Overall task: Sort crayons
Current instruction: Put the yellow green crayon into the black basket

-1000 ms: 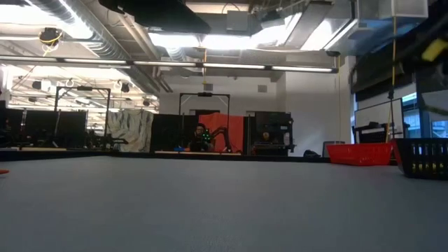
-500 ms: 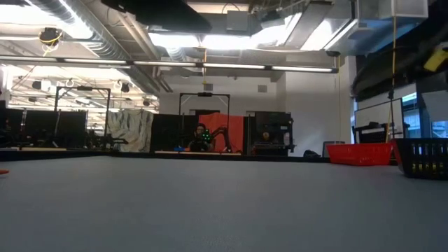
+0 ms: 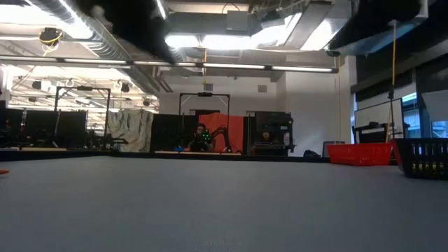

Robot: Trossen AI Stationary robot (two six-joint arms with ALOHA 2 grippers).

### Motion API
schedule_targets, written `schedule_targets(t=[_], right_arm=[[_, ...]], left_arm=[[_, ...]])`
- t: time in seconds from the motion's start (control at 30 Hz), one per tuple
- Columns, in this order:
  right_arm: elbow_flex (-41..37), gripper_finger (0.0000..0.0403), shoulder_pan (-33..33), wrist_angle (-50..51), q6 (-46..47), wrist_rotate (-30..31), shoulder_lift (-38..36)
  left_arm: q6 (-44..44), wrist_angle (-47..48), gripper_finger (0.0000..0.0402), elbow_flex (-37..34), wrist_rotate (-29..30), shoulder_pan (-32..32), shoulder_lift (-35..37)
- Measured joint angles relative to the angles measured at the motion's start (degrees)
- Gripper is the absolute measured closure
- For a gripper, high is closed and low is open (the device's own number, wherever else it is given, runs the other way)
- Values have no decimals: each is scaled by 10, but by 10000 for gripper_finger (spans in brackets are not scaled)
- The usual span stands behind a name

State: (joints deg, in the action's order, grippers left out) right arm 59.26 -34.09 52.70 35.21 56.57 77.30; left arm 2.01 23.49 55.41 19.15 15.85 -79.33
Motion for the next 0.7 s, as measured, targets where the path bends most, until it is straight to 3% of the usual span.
schedule_targets(t=[0.1, 0.23, 0.47, 0.7], right_arm=[[-23, 224, 18, -94, -108, 75, 0], [-52, 224, 74, -196, -191, 82, 0], [-92, 223, 192, -360, -273, -44, 14], [-104, 223, 261, -453, -329, -141, 32]], left_arm=[[83, 114, 276, 15, -43, 7, 0], [196, 226, 276, 15, -94, 30, 0], [349, 267, 276, -62, -170, 85, 0], [459, 238, 276, -122, -189, 132, 0]])
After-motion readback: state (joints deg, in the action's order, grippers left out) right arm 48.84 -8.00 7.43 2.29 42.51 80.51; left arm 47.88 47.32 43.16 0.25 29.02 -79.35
